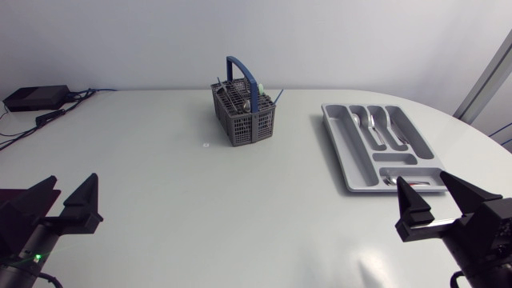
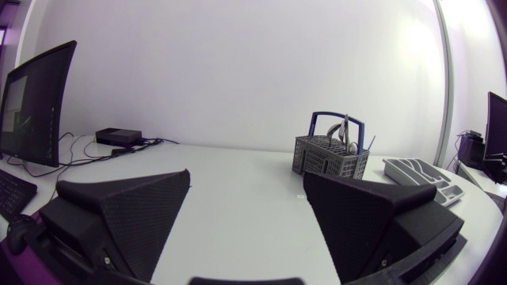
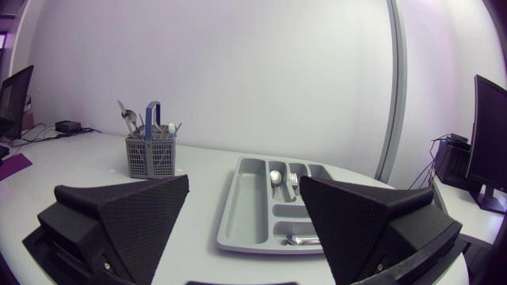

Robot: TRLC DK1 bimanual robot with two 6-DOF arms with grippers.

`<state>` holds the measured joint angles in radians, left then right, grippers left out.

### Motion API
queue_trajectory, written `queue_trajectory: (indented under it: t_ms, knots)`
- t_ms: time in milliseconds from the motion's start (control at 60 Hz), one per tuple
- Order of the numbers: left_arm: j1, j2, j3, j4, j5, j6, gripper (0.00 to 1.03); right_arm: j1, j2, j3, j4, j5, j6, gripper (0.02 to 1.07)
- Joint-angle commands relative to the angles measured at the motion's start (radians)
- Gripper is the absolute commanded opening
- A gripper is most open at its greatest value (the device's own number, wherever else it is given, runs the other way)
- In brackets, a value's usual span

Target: Unload the cutlery basket into the drawer organizer.

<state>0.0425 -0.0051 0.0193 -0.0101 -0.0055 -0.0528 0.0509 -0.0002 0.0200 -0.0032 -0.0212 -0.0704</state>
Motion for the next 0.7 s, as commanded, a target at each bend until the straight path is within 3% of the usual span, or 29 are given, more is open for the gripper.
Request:
queue_trajectory:
  t_ms: [0, 683]
  knots:
    - [-0.007, -0.006, -0.018, -0.004, -0.002, -0.019, 0.99, 0.006, -0.003, -0.020, -0.004, 0.007, 0.029, 1.03]
    - [0.002, 0.002, 0.056, -0.034, -0.002, -0.044, 0.99, 0.044, 0.011, 0.009, 0.016, 0.009, 0.038, 1.03]
